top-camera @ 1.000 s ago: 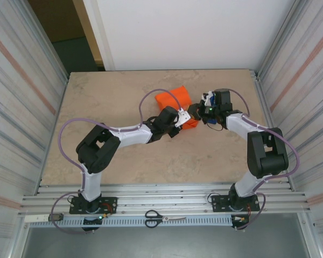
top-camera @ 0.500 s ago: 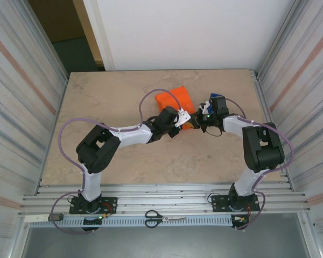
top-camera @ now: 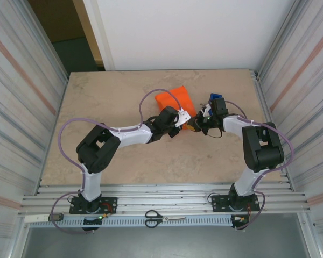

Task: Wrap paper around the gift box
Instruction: Stick the wrapping paper to the gift box.

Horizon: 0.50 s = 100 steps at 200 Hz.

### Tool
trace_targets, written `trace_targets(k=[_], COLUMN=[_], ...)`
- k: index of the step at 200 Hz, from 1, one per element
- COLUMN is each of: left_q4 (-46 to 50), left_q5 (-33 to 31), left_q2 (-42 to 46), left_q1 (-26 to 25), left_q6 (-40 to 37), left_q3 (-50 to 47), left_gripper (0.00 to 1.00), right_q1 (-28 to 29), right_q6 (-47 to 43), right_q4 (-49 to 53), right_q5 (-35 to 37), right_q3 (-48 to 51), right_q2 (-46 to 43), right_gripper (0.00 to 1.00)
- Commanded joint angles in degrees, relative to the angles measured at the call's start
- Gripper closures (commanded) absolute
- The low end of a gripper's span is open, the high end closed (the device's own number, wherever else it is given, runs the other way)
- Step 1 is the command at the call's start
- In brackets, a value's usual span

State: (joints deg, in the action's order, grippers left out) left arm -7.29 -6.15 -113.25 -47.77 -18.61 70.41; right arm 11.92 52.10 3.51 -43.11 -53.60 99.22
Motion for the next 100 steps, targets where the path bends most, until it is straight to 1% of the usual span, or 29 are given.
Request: trace_targets(k=[1, 10, 67, 87, 100], left_q4=[17.8, 17.84, 17.97, 17.92, 17.95], left_q5=[4.57, 4.55, 4.44, 4.54, 4.52], left_q2=[-10.5, -10.41, -10.32, -10.48, -10.5], left_q1=[-1.71, -1.71, -1.77, -1.8, -1.8], left_q6=[0.95, 1.03, 0.86, 1.01, 1.03], left_q3=[-4.49, -4.49, -4.48, -4.48, -4.45], left_gripper=[0.85, 0.86, 0.86, 0.86, 0.86], right_q1=[0.8, 0.82, 0.56, 0.81, 1.23], right_q6=[1.31, 1.64, 2.86, 3.92, 4.24], right_q4=[-1.93, -2.36, -2.96, -3.58, -3.95], right_q5=[-0.38, -0.38, 0.69, 0.9, 0.51], right_q3=[-1.83, -2.01, -1.59, -2.15, -2.85], right_q2=[1.05, 1.19, 0.67, 1.48, 2.15], right_gripper=[0.94, 0.93, 0.92, 0.89, 0.84])
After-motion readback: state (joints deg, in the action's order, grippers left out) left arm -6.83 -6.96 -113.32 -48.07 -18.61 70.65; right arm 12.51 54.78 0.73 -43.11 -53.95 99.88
